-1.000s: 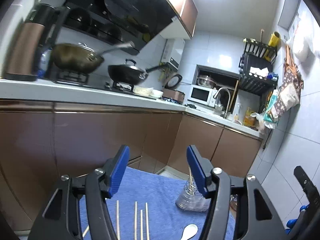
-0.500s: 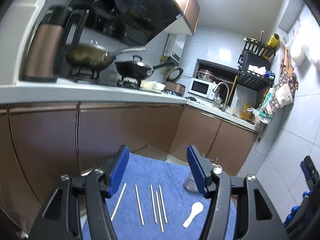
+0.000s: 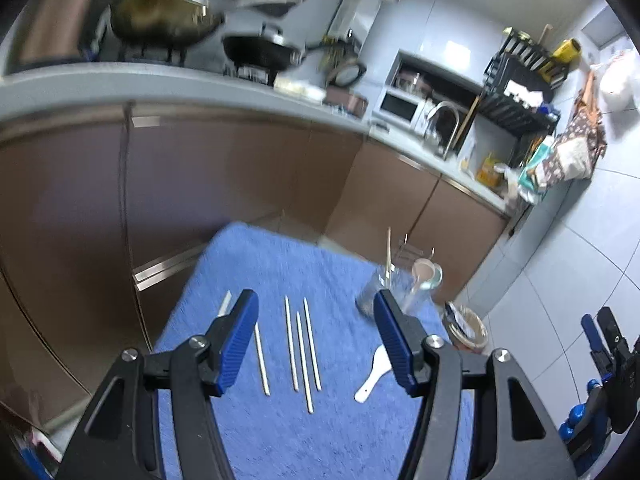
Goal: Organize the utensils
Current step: 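Withdraw both open tools from the holder back over the towel, then grasp a chopstick with left tool while right tool grasps the white spoon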
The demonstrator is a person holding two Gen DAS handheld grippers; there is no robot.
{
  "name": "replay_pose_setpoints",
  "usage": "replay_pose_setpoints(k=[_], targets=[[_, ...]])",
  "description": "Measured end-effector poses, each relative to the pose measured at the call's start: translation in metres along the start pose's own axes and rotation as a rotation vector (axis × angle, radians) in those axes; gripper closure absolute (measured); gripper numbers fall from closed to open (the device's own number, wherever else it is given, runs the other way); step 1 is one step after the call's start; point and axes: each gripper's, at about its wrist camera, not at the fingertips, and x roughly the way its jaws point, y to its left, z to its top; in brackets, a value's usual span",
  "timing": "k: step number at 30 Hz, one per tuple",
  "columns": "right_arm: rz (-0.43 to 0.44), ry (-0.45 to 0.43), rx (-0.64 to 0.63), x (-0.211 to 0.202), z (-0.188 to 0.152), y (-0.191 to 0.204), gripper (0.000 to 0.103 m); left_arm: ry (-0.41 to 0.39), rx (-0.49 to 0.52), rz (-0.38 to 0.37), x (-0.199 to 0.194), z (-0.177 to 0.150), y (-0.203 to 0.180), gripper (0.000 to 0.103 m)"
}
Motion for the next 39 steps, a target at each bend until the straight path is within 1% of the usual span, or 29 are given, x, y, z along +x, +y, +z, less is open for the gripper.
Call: replay_pose_setpoints(k=[1,6,8,10,12,15,17,20,23,27,29,35,39], targets=[[0.006,0.032,0.007,0.008,-0.004,-0.004,0.001,0.025,-0.003,-0.003,0.01,-0.002,0.001,0.045],[0.042,0.181,0.054,0.052,-0.029,-0.022,0.017,0.159,-0.008,0.001,0.069,-0.013,0.004,0.046],[0.053,0.254,0.086,0.074,-0.043,-0.032,0.026,0.221,-0.013,-0.001,0.095,-0.018,0.007,0.048],[0.067,0.324,0.121,0.094,-0.056,-0.043,0.029,0.287,-0.024,-0.005,0.121,-0.024,0.009,0.054],[0.079,0.395,0.152,0.115,-0.07,-0.053,0.03,0.354,-0.033,-0.004,0.151,-0.029,0.012,0.055],[0.108,0.499,0.206,0.145,-0.09,-0.068,0.039,0.441,-0.042,0.005,0.193,-0.034,0.02,0.058],[0.108,0.563,0.242,0.166,-0.105,-0.082,0.043,0.496,-0.051,0.01,0.22,-0.035,0.024,0.06],[0.112,0.647,0.278,0.192,-0.127,-0.098,0.05,0.556,-0.061,0.026,0.256,-0.034,0.031,0.063],[0.12,0.712,0.28,0.212,-0.141,-0.104,0.057,0.595,-0.065,0.034,0.284,-0.03,0.034,0.068],[0.132,0.771,0.267,0.228,-0.154,-0.106,0.063,0.64,-0.049,0.055,0.314,-0.026,0.036,0.073],[0.135,0.794,0.265,0.233,-0.161,-0.107,0.065,0.655,-0.042,0.068,0.326,-0.025,0.036,0.075],[0.138,0.844,0.261,0.246,-0.17,-0.108,0.073,0.705,-0.013,0.118,0.356,-0.029,0.037,0.083],[0.143,0.871,0.248,0.257,-0.172,-0.106,0.076,0.729,-0.006,0.134,0.368,-0.032,0.036,0.087]])
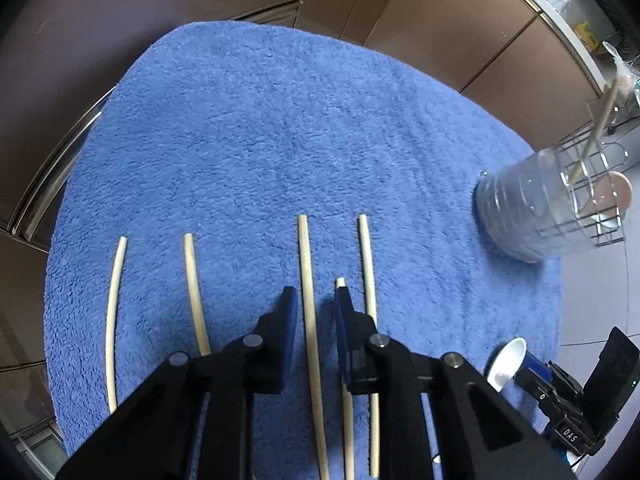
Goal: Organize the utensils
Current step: 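Grasp a chopstick with left tool while right tool grasps the white spoon, then carry both utensils to the holder and open both tools to drop them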
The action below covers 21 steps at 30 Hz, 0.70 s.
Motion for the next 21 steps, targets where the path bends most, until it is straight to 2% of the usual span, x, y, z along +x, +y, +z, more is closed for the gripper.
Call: replay_pose_setpoints(k=[3,6,11,17,21], targets=[[-0.006,0.024,-0.01,0.007,0.004,0.001,0.081,0.017,-0.002,0.014,0.007,0.002,-0.001,0.091],[-0.016,0.043,-0.016,0.013,0.006,0.0,0.093,0.013,-0.002,0.023,0.01,0.003,-0.002,0.095],[-0.021,0.036,-0.036,0.013,0.005,0.002,0.095,-0.003,-0.014,0.01,0.01,0.002,0.003,0.098],[-0.037,-0.024,-0.077,-0.01,0.0,0.017,0.096,-0.084,-0.016,-0.038,-0.014,-0.016,0.007,0.098],[-0.067,-0.09,-0.125,-0.035,-0.005,0.033,0.097,-0.193,0.003,-0.058,-0.047,-0.032,0.004,0.098]])
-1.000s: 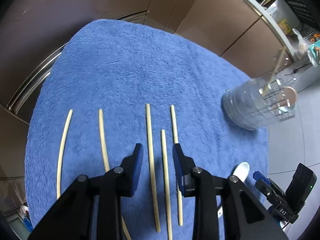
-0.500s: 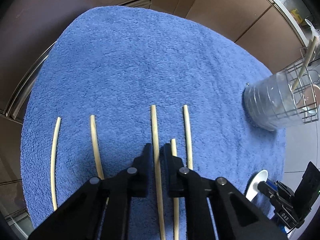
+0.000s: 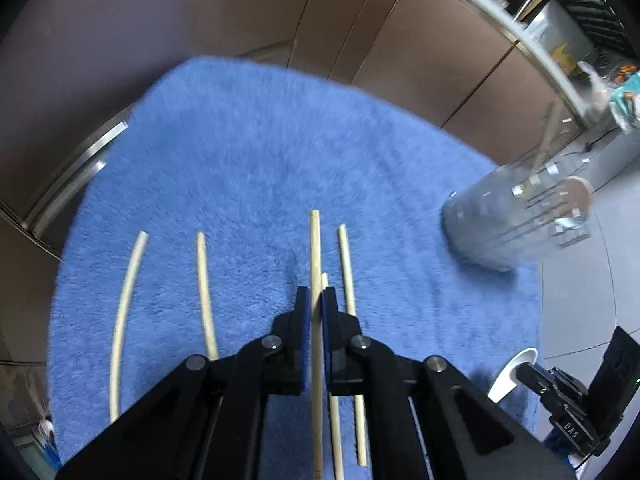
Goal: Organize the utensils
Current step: 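Carry both utensils to the holder and open both tools to drop them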
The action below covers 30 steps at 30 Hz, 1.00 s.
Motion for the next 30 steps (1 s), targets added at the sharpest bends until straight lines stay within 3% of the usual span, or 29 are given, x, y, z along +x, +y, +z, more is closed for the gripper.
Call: replay_pose_setpoints(k=[10,17,22,30], targets=[[-0.141,-0.272,-0.087,-0.092,0.025,0.031,0.098,-0.288,0.065,-0.081,-0.11,-0.005,-0.032,0.098],[-0.336,-0.533,-0.171,-0.148,0.069,0.046,0.098,-0.525,0.139,-0.183,-0.175,0.025,-0.092,0.098],[-0.449,-0.65,-0.2,-0.153,0.095,0.037,0.098,-0.647,0.141,-0.281,-0.181,0.058,-0.143,0.098],[-0.515,-0.662,-0.246,-0.118,0.126,0.022,0.098,-0.733,0.139,-0.323,-0.143,0.098,-0.193,0.098]])
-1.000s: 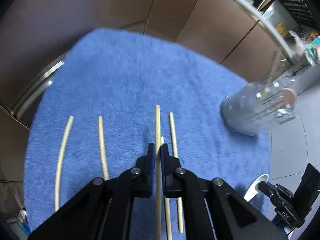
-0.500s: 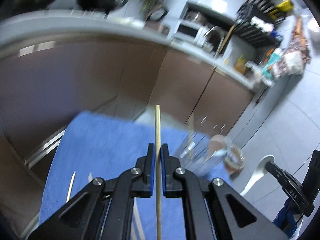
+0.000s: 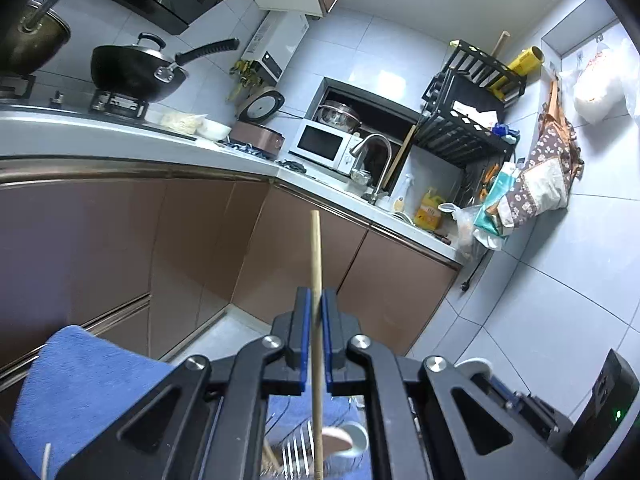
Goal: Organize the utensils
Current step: 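Carry both utensils to the holder and open both tools to drop them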
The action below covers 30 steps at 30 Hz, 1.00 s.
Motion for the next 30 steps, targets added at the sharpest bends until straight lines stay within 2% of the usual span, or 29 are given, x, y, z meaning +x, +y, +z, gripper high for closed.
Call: replay_pose_setpoints(k=[8,16,20,21,22,23,25,30], targets=[[-0.021,0.008,-0.042,0.032,-0.022,0.007,0.098,-0.03,0.04,0.082,0.057,-0.037,-0.005,0.098],[-0.01,0.052,-0.06,0.048,-0.056,0.02,0.097,-0.084,0.107,0.177,0.076,-0.079,-0.002,0.098],[0.026,0.082,-0.036,0.052,-0.069,0.021,0.097,-0.107,0.116,0.205,0.077,-0.097,-0.001,0.097],[0.034,0.084,-0.032,0.051,-0.072,0.021,0.095,-0.112,0.112,0.204,0.074,-0.099,0.0,0.096],[0.038,0.086,-0.027,0.049,-0.073,0.02,0.087,-0.117,0.114,0.205,0.07,-0.1,0.002,0.094],[0.038,0.083,-0.02,0.047,-0.073,0.02,0.074,-0.123,0.118,0.203,0.064,-0.101,0.001,0.092],[0.036,0.07,-0.001,0.039,-0.071,0.017,0.064,-0.136,0.122,0.198,0.049,-0.098,0.002,0.076],[0.025,0.05,0.031,0.016,-0.061,0.01,0.063,-0.166,0.133,0.203,0.003,-0.079,-0.003,0.064]])
